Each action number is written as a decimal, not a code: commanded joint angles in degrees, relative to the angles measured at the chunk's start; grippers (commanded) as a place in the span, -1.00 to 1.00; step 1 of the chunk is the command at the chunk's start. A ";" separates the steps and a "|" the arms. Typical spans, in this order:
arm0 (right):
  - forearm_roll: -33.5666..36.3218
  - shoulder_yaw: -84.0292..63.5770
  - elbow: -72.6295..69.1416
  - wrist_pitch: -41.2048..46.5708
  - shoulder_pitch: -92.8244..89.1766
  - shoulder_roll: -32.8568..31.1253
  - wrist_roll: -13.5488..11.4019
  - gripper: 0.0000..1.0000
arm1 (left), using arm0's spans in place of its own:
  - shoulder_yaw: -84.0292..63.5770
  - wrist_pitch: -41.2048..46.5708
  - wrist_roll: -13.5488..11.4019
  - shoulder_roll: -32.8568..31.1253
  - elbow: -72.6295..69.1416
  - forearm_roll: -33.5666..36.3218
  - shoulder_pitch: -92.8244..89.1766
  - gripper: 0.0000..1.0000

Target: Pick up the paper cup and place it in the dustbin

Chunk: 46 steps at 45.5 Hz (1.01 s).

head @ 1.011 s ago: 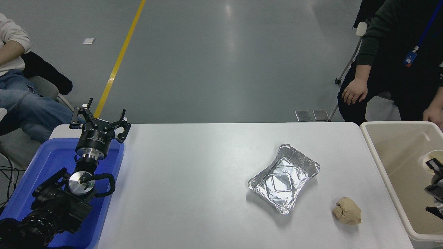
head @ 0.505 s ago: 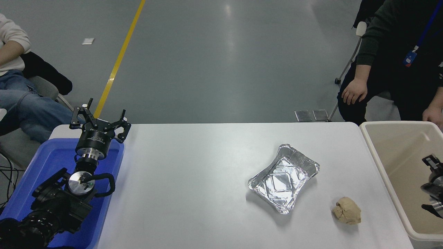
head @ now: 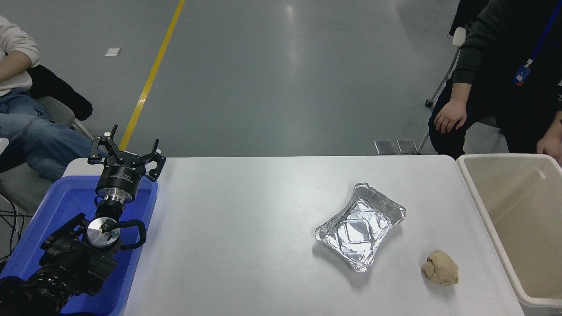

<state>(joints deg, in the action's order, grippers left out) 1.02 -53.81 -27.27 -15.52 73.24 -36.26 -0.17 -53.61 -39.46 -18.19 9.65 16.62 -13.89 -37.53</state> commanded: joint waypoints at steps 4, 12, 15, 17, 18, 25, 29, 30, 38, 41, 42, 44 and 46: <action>-1.11 -4.81 -9.98 3.31 14.73 0.05 0.00 1.00 | 0.00 0.00 0.00 0.02 -0.01 0.01 0.00 0.98; -1.19 -5.42 -16.23 6.81 23.61 0.92 -0.09 1.00 | 0.00 0.00 0.00 0.02 -0.01 0.01 0.00 0.98; -1.11 -7.61 -17.46 10.94 27.12 2.07 -0.09 1.00 | 0.00 0.00 0.00 0.02 -0.01 0.01 0.00 0.98; -1.19 -10.07 -18.51 14.19 29.93 3.21 -0.09 1.00 | 0.00 0.00 0.00 0.02 -0.01 0.01 0.00 0.98; -1.19 -11.56 -19.13 15.95 31.51 4.00 -0.09 1.00 | 0.00 0.00 0.00 0.02 -0.01 0.01 0.00 0.98; -1.55 -17.64 -23.78 33.25 40.83 9.01 -0.09 1.00 | 0.00 0.00 0.00 0.02 -0.01 0.01 0.00 0.98; -1.72 -17.82 -25.28 41.17 44.18 11.91 -0.09 1.00 | 0.00 0.00 0.00 0.02 -0.01 0.01 0.00 0.98; -1.81 -17.82 -25.46 42.75 44.71 12.52 -0.09 1.00 | 0.00 0.00 0.00 0.02 -0.01 0.01 0.00 0.98; -4.88 -17.12 -25.81 54.27 47.35 17.71 -0.09 1.00 | 0.00 0.00 0.00 0.02 -0.01 0.01 0.00 0.98; -4.97 -17.03 -25.90 57.44 48.22 19.38 -0.09 1.00 | 0.00 0.00 0.00 0.02 -0.01 0.01 0.00 0.98; -4.97 -17.03 -25.90 58.23 48.40 19.91 -0.09 1.00 | 0.08 0.00 0.00 0.02 -0.01 0.01 0.00 0.98; -4.89 -16.94 -26.42 59.64 48.67 20.87 -0.09 1.00 | 0.00 0.00 0.00 0.02 -0.01 0.01 0.00 0.98; -4.89 -16.94 -27.65 60.52 49.19 21.67 -0.18 1.00 | 0.00 0.00 0.00 0.02 -0.01 0.01 0.00 0.98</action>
<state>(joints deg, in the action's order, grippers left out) -2.79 -70.24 -52.02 32.92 118.02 -20.49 -0.26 -53.60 -39.46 -18.19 9.67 16.61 -13.88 -37.54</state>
